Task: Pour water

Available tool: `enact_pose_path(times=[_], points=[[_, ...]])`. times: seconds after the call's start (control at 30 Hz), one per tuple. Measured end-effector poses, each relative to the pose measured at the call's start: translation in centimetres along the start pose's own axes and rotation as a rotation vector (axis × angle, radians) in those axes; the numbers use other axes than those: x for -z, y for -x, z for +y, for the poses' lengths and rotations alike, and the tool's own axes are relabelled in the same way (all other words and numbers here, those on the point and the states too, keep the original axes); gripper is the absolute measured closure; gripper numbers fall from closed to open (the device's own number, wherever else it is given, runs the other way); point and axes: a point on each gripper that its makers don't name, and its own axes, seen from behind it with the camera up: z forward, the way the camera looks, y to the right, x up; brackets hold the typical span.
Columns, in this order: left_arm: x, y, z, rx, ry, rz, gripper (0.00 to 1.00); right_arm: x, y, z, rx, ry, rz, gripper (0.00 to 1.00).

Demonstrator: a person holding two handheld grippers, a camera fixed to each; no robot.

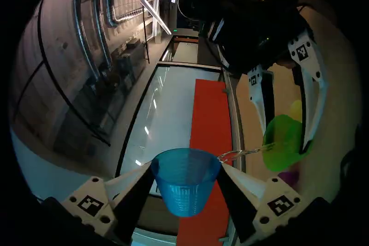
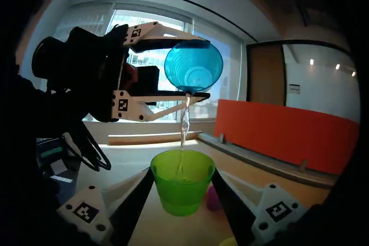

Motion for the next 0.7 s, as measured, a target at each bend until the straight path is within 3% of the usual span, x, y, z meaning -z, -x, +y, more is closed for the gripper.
enact_pose_path(times=[0.7], points=[[0.15,-0.62,0.11,-0.136,-0.016,0.011,0.12,-0.08,0.11,0.34,0.000,0.002,-0.001,0.11]])
